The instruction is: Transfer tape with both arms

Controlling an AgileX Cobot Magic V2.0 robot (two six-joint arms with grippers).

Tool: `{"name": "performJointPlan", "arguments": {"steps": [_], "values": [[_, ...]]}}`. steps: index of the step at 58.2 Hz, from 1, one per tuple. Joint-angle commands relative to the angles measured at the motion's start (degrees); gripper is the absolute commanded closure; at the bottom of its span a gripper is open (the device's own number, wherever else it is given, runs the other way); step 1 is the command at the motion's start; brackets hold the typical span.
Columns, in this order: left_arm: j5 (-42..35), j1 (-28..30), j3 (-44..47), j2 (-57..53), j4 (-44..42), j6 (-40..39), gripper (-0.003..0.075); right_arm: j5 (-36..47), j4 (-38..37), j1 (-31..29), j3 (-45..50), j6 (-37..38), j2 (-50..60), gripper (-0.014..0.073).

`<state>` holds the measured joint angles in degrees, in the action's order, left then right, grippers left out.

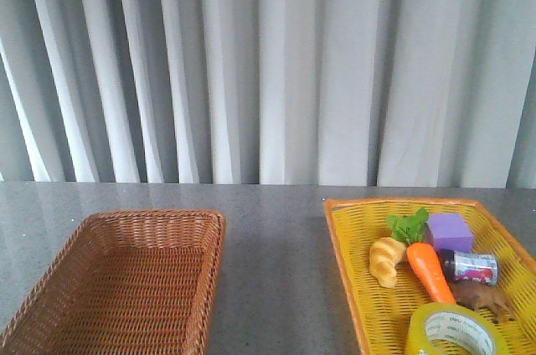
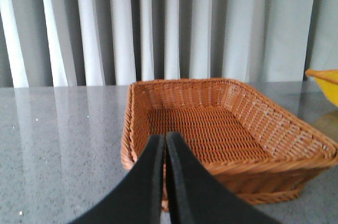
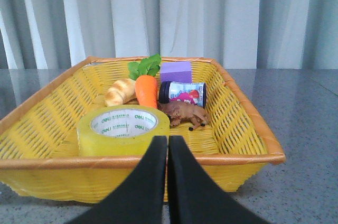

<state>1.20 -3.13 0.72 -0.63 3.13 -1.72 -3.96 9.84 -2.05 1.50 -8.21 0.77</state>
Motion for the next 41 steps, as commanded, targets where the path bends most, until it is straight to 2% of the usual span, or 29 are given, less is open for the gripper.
{"name": "performJointPlan", "arguments": {"steps": [1,11,20,35,41], "values": [[-7.5,0.18,-5.45,-0.7,0.1,-0.27,0.0726,5.0,1.44,-0.33,-2.65,0.37,0.33,0.0601],[-7.31,0.18,-14.54,4.29,0.1,-0.23,0.0726,4.65,1.15,-0.33,-10.44,-0.01,-1.19,0.0601],[-3.29,0.18,-23.75,13.43,0.1,-0.23,0.0726,3.96,1.15,-0.33,-19.86,-0.55,-8.3,0.0601],[12.12,0.18,-38.92,29.57,-0.06,-0.04,0.0726,-8.59,0.67,-0.33,-36.11,-0.59,-24.97,0.0601],[13.81,0.18,-40.79,33.63,-0.06,-0.04,0.0726,-13.52,-0.56,-0.33,-38.55,-0.59,-30.72,0.0601]]}}
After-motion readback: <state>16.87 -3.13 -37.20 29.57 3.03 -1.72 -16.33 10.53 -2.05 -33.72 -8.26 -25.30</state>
